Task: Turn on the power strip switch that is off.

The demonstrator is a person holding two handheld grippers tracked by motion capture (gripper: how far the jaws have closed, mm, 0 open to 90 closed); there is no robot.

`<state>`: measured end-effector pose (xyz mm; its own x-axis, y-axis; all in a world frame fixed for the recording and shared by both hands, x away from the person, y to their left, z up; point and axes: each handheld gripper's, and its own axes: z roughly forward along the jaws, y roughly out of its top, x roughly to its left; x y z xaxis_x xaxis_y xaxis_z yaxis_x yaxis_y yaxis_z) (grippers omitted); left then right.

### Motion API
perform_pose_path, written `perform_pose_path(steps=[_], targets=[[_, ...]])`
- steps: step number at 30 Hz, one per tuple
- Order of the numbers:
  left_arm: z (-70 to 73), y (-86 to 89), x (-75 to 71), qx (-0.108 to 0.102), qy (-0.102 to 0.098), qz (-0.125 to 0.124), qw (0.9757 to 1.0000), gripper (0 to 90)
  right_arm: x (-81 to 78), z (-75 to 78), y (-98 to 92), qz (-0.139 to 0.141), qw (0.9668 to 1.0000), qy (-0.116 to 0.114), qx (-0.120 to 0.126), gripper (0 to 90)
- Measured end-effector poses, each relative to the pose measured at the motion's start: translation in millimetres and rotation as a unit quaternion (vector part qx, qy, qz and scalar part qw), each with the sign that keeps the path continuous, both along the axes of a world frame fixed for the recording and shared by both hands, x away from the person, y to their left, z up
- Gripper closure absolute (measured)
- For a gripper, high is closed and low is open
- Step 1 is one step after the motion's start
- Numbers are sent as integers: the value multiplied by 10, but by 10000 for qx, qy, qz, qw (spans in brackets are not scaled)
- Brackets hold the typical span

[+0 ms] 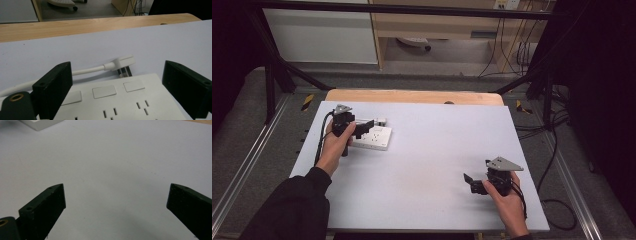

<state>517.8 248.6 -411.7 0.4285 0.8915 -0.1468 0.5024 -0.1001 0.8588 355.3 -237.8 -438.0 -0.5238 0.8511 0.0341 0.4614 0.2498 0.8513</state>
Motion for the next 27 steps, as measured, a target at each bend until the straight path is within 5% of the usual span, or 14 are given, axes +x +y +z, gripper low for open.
perform_pose_path(steps=[14, 27], targets=[[140, -41, -146, -14, 117, -203, 9997, 100, 3, 6, 1, 19, 10000, -7, -9, 24], [321, 79, -524, -66, 52, -391, 9992, 107, 6, -2, -2, -48, 10000, 33, -28, 25]])
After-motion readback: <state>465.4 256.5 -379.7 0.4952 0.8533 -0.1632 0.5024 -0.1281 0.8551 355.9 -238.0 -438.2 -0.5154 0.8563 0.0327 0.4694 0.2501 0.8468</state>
